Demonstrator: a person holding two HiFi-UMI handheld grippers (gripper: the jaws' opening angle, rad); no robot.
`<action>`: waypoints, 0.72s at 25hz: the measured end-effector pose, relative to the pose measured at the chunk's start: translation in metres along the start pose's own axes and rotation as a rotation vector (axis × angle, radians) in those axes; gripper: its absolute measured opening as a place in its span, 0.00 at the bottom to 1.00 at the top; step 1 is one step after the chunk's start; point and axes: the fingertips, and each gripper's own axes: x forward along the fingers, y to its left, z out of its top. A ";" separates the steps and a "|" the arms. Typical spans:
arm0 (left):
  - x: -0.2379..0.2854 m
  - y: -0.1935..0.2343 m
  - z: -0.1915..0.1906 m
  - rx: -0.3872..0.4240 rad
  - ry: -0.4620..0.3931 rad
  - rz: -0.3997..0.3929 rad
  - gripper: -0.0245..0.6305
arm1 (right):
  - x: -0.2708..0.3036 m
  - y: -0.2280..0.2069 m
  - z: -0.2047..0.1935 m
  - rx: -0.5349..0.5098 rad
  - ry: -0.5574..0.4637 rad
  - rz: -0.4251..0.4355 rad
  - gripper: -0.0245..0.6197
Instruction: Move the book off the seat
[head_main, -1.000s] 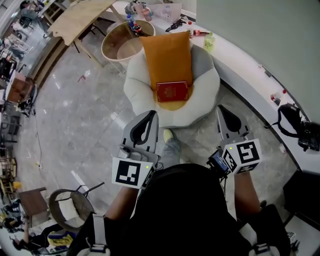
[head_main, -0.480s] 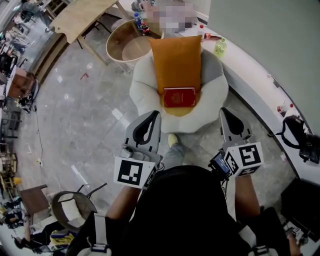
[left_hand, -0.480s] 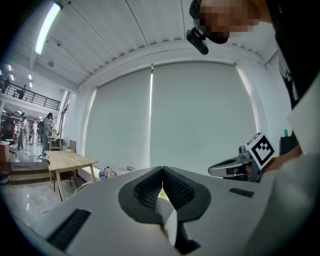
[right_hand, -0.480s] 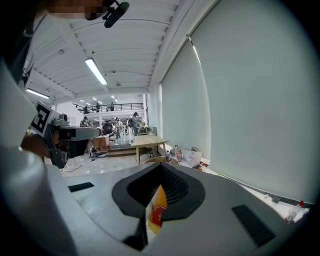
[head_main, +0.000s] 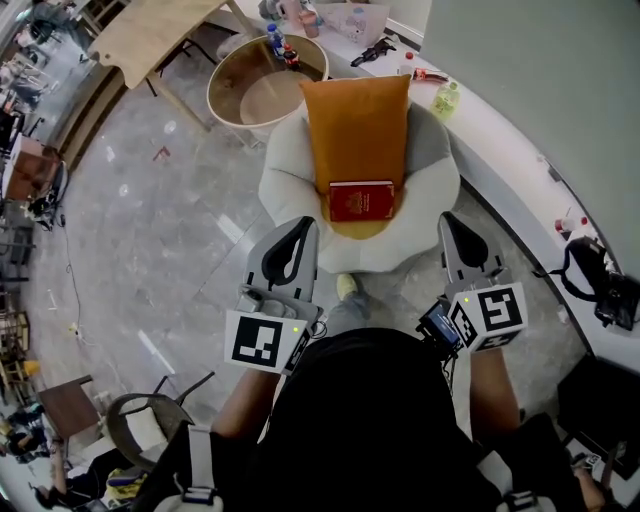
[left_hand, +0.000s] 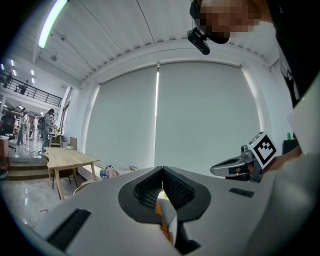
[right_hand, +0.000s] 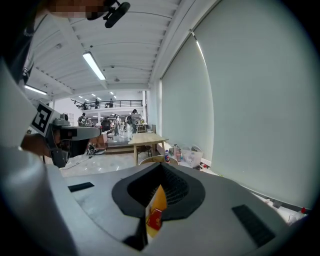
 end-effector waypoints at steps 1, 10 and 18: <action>0.003 0.006 0.001 -0.003 -0.006 0.000 0.06 | 0.005 0.000 0.002 -0.004 0.003 -0.002 0.06; 0.023 0.055 -0.012 -0.022 0.019 0.011 0.06 | 0.052 0.005 0.012 -0.039 0.028 -0.009 0.06; 0.033 0.098 -0.005 -0.026 -0.015 0.025 0.06 | 0.090 0.018 0.026 -0.081 0.027 -0.001 0.06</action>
